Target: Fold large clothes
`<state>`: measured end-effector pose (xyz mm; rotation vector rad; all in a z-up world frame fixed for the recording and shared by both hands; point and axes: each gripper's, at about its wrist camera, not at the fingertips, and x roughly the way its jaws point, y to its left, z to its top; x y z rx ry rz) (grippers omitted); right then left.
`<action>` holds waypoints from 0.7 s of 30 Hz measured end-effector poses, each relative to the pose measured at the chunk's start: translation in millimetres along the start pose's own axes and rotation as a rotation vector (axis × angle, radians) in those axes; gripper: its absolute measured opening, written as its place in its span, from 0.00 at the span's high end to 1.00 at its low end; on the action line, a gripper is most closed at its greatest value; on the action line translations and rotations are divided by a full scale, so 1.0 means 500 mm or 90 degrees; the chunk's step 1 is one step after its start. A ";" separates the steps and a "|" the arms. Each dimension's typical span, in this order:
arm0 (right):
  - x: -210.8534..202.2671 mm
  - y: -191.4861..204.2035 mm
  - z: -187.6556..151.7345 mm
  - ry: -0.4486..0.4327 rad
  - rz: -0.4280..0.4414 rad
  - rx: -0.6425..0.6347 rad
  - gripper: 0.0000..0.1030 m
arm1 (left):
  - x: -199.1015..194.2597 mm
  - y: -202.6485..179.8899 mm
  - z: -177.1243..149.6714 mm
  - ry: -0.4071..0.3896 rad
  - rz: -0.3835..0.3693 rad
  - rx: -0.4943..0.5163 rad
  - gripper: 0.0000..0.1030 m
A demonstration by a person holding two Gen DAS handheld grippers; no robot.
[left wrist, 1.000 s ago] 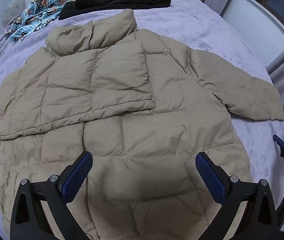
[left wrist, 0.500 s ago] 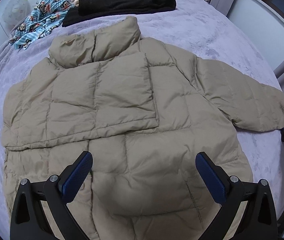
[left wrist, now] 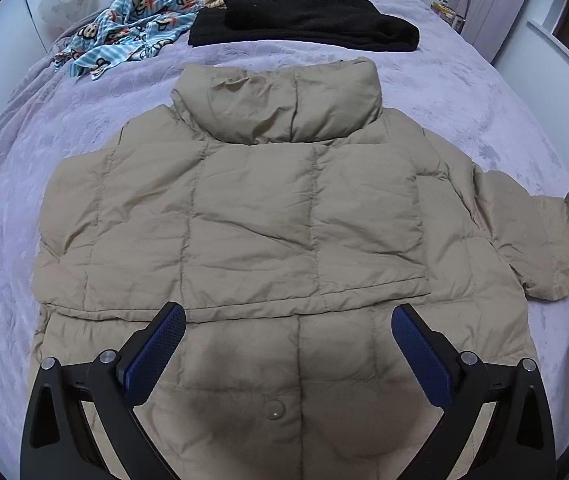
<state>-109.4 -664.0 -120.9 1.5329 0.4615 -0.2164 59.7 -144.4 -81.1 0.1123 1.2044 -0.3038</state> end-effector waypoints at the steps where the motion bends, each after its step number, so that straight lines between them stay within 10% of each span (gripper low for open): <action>1: 0.011 0.033 -0.018 0.008 0.004 -0.029 0.92 | -0.003 0.015 0.003 -0.003 -0.003 0.000 0.00; 11: 0.259 0.377 -0.376 0.182 0.008 -0.420 0.92 | -0.040 0.226 0.040 -0.054 0.036 -0.047 0.00; 21: 0.512 0.258 -0.746 0.348 -0.177 -0.640 0.92 | 0.008 0.318 0.022 -0.046 0.044 -0.072 0.00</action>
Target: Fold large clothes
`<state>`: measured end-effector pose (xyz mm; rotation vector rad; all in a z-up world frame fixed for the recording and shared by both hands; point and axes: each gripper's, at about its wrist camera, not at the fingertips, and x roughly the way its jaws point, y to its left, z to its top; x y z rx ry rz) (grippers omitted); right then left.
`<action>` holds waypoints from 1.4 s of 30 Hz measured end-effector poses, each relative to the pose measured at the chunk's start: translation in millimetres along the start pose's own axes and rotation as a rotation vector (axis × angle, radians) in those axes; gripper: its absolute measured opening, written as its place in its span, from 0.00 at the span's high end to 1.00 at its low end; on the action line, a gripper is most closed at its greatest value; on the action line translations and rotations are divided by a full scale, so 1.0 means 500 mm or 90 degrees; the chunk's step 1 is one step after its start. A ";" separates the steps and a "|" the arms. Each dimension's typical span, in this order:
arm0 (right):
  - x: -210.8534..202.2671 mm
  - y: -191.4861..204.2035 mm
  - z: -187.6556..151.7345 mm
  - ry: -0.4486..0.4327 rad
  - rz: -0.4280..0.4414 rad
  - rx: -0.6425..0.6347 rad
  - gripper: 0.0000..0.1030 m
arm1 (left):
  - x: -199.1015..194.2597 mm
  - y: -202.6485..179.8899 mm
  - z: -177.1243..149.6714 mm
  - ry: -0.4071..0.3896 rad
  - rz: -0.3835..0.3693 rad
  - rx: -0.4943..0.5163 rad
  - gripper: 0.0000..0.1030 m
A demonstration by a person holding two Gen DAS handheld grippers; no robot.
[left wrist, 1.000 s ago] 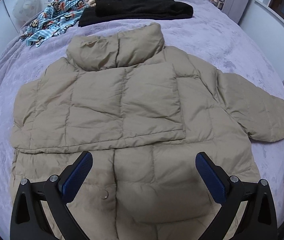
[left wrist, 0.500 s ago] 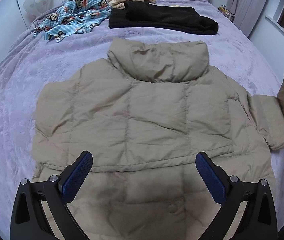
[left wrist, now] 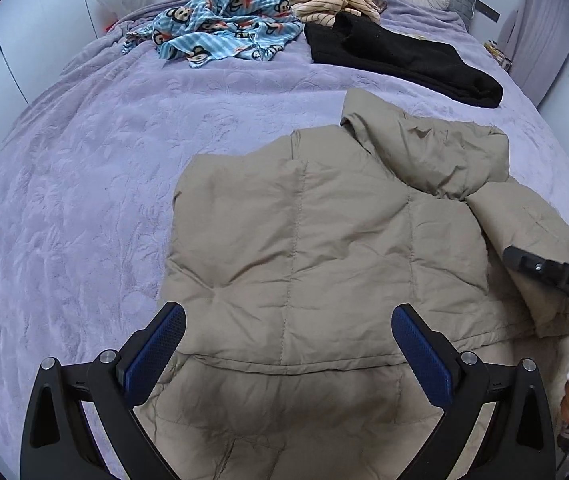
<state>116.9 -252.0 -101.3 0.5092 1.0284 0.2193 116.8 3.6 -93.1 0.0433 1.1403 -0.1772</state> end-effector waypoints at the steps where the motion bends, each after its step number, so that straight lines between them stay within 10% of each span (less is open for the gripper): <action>1: 0.025 -0.009 -0.014 0.015 -0.013 0.008 0.92 | 0.010 -0.003 -0.004 0.005 -0.008 -0.002 0.00; 8: 0.057 -0.084 -0.037 0.061 -0.026 0.097 0.91 | 0.051 -0.063 -0.003 0.021 -0.063 0.007 0.00; 12: -0.040 -0.070 -0.034 0.028 0.014 0.114 0.13 | 0.055 -0.070 0.017 0.013 -0.103 -0.008 0.00; 17: -0.166 -0.119 -0.054 -0.078 -0.011 0.221 0.16 | 0.056 -0.030 0.041 0.010 -0.161 -0.049 0.00; 21: -0.169 -0.169 -0.031 -0.107 -0.041 0.291 0.80 | 0.046 -0.006 0.044 -0.001 -0.205 -0.043 0.00; 22: -0.163 -0.160 -0.020 -0.110 -0.027 0.277 0.82 | 0.043 0.004 0.043 -0.001 -0.229 -0.052 0.00; 30: -0.016 0.105 -0.009 0.011 0.011 -0.029 0.81 | 0.058 0.079 0.036 0.022 -0.397 -0.175 0.00; 32: 0.030 0.141 -0.038 0.067 -0.020 -0.077 0.68 | 0.063 0.083 0.036 0.026 -0.432 -0.199 0.00; 34: 0.056 0.156 -0.066 0.102 -0.040 -0.105 0.28 | 0.067 0.078 0.036 0.029 -0.457 -0.209 0.00; 42: -0.087 0.056 -0.109 0.051 -0.092 -0.071 0.28 | 0.118 -0.002 0.040 0.084 -0.455 -0.159 0.00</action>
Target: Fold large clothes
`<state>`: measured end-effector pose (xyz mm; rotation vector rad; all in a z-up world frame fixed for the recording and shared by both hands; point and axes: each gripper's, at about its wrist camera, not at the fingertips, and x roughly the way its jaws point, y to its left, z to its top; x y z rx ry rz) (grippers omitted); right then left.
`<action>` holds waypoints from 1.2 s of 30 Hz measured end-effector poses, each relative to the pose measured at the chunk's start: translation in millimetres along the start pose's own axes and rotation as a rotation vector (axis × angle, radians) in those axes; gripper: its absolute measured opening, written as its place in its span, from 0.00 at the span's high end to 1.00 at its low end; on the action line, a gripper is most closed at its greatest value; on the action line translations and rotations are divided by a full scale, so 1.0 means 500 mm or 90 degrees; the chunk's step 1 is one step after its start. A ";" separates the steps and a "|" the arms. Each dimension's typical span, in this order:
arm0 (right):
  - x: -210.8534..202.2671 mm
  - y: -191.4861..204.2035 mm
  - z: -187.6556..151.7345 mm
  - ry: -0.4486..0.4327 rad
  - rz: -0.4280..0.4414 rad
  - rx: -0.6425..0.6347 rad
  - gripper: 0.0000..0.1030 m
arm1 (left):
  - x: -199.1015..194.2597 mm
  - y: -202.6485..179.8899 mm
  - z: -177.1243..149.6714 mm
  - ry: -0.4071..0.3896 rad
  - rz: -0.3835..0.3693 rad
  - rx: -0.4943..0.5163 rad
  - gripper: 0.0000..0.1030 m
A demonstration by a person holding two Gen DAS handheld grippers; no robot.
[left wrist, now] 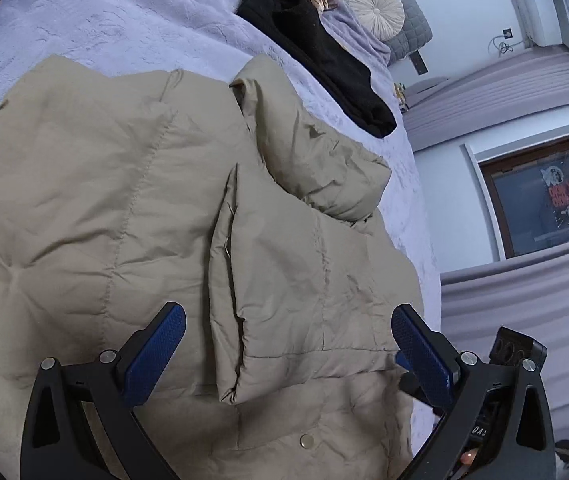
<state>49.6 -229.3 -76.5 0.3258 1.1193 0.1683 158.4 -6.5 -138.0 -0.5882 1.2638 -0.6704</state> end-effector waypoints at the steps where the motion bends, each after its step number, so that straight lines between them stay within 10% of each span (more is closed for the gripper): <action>1: -0.022 -0.033 -0.011 -0.005 -0.012 0.018 0.34 | 0.016 -0.003 0.000 0.009 0.006 0.003 0.00; 3: -0.055 -0.096 -0.038 0.001 -0.032 0.048 0.60 | 0.046 -0.012 -0.002 0.027 0.015 0.009 0.14; 5: -0.065 -0.145 -0.066 0.027 -0.043 0.072 0.66 | 0.079 -0.023 -0.005 0.054 0.017 0.014 0.65; 7: -0.063 -0.184 -0.097 0.053 -0.068 0.085 0.72 | 0.102 -0.042 -0.009 0.073 0.021 0.018 0.88; 14: -0.066 -0.220 -0.069 -0.003 -0.169 0.047 0.78 | 0.023 -0.120 -0.003 -0.021 0.071 0.128 0.88; 18: -0.085 -0.271 -0.045 -0.045 -0.264 0.050 0.82 | 0.049 -0.067 0.002 0.011 0.127 0.110 0.88; 24: -0.044 -0.338 -0.058 -0.026 -0.237 0.098 0.95 | 0.077 -0.022 -0.012 0.010 0.176 0.085 0.85; 28: -0.057 -0.333 -0.059 -0.022 -0.231 0.112 0.95 | 0.015 -0.025 -0.016 -0.027 0.260 0.109 0.61; 31: -0.093 -0.325 -0.077 0.000 -0.204 0.135 0.87 | -0.045 -0.018 -0.013 -0.066 0.324 0.121 0.50; 36: -0.168 -0.300 -0.130 -0.002 -0.190 0.149 0.75 | -0.112 -0.024 -0.003 -0.094 0.301 0.126 0.50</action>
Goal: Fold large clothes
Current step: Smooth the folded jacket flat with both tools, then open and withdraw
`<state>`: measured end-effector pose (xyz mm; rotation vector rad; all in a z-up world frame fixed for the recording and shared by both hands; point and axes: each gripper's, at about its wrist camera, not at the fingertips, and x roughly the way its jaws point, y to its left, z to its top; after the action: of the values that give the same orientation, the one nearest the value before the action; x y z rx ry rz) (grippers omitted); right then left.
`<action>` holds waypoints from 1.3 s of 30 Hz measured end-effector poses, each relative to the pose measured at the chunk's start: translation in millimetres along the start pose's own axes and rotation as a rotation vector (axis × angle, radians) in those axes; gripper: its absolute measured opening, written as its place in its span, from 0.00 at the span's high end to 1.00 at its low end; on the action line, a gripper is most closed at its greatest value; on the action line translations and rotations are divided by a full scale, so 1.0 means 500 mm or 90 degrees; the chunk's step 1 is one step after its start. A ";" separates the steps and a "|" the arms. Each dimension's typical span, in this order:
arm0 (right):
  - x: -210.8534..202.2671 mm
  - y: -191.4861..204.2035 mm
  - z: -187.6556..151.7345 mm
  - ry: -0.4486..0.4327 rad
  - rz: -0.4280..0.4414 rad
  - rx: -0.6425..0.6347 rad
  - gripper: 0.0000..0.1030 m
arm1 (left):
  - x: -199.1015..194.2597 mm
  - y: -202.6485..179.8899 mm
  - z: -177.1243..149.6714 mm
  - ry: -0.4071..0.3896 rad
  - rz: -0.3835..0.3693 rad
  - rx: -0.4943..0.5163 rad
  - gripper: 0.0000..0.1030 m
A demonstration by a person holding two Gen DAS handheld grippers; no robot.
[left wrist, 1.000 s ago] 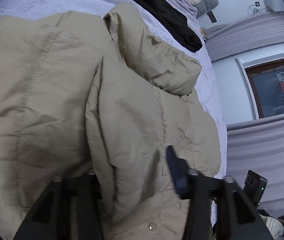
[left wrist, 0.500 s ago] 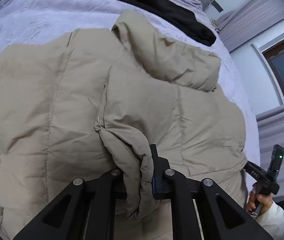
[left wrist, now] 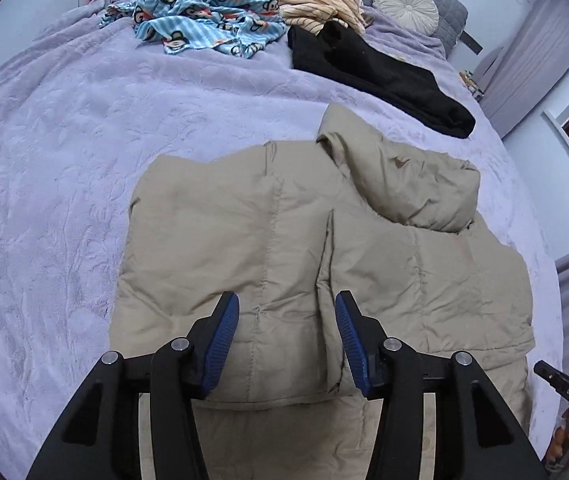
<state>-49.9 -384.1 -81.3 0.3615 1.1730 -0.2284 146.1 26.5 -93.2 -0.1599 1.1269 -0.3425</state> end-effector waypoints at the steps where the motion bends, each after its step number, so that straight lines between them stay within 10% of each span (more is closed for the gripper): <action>1: -0.018 -0.004 0.000 -0.021 -0.002 0.003 0.75 | -0.004 -0.009 0.005 -0.005 -0.009 0.008 0.50; 12: 0.072 0.005 0.165 -0.059 0.031 0.022 0.76 | 0.155 -0.104 -0.012 0.040 0.005 0.029 0.50; 20: 0.140 -0.016 0.156 -0.041 0.019 0.027 0.79 | 0.165 -0.121 -0.018 0.035 0.034 0.065 0.50; 39: -0.023 -0.045 0.048 0.009 0.009 0.044 0.66 | 0.027 -0.106 -0.096 0.065 0.158 0.029 0.50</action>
<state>-41.8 -414.4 -66.3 0.4320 1.1774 -0.2543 98.1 -25.8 -109.2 0.0382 1.2235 -0.1566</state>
